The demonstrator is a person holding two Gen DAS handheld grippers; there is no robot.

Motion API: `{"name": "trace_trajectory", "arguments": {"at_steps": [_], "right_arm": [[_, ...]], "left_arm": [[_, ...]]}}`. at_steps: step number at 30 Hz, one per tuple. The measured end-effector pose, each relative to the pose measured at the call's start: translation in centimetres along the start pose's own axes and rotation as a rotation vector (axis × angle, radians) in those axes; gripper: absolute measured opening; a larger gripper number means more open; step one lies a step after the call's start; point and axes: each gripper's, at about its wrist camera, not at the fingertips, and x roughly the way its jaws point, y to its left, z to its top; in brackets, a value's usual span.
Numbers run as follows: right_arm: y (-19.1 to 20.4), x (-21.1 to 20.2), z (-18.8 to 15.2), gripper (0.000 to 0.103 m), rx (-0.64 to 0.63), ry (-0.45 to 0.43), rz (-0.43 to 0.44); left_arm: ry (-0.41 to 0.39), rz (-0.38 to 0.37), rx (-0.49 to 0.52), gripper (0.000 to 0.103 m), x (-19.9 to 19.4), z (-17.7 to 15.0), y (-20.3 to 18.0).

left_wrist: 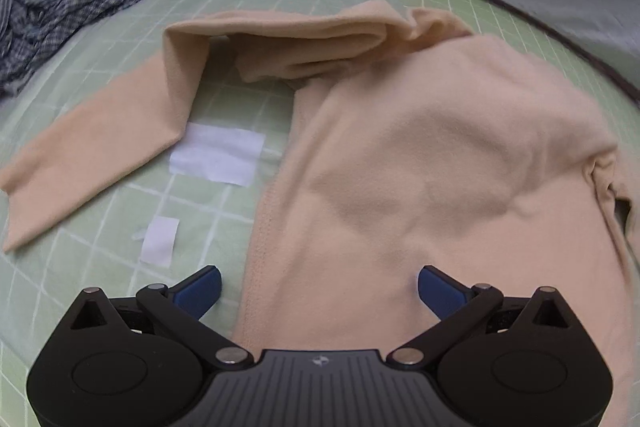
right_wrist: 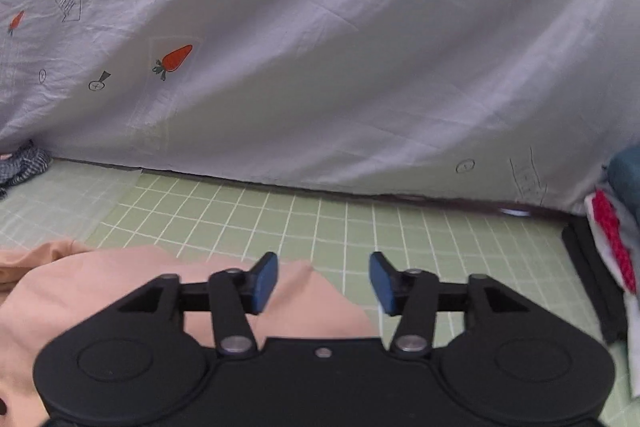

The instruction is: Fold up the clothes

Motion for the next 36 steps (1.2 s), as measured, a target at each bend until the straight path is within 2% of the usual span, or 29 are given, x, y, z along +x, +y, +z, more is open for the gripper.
{"name": "trace_trajectory", "arguments": {"at_steps": [2,4,6,8,9,10,14,18,20,21,22,29,32,36], "right_arm": [[-0.3,-1.3,-2.3,0.068,0.038,0.047,0.024],[-0.5,-2.4,-5.2,0.069,0.066,0.116,0.054],[-0.9,-3.3,-8.0,0.068,0.089,0.185,0.07],[-1.2,-4.1,-10.7,0.064,0.116,0.246,0.085],[-1.4,-4.4,-11.7,0.058,0.131,0.267,0.091],[-1.5,-4.9,-12.4,0.052,0.143,0.277,0.092],[-1.7,-6.3,-13.8,0.039,0.178,0.276,0.12],[-1.7,-6.8,-14.7,0.036,0.174,0.302,0.139],[-1.7,-7.1,-15.4,0.024,0.172,0.306,0.148],[-1.9,-7.3,-15.6,0.011,0.184,0.301,0.159],[-2.1,-7.6,-15.9,0.003,0.202,0.292,0.174],[-1.7,-12.1,-16.9,0.002,0.136,0.259,0.18],[-1.8,-13.8,-18.5,0.002,0.156,0.293,0.204],[-3.1,-15.1,-18.9,0.005,0.167,0.261,0.194]], "left_arm": [[-0.006,-0.038,-0.071,0.103,-1.0,-0.3,1.5],[-0.002,-0.035,-0.07,0.101,-1.7,-0.9,2.4],[0.001,-0.023,-0.054,0.094,-2.4,-1.6,3.0],[0.006,-0.016,-0.036,0.091,-2.8,-2.4,3.5],[0.009,-0.03,-0.049,0.087,-3.0,-2.8,3.9],[0.012,-0.043,-0.063,0.084,-3.2,-3.1,4.3],[0.027,-0.101,-0.118,0.077,-3.5,-4.3,5.4],[0.015,-0.104,-0.089,0.076,-3.7,-5.5,4.9],[0.005,-0.101,-0.062,0.075,-3.8,-6.1,4.5],[0.005,-0.095,-0.047,0.075,-3.9,-6.4,4.3],[0.004,-0.089,-0.032,0.075,-4.0,-6.7,4.1],[-0.014,-0.089,-0.015,0.075,-6.0,-8.7,3.9],[-0.009,-0.084,0.0,0.076,-6.3,-9.6,3.0],[-0.023,-0.067,0.036,0.077,-6.8,-10.5,1.2]]}}
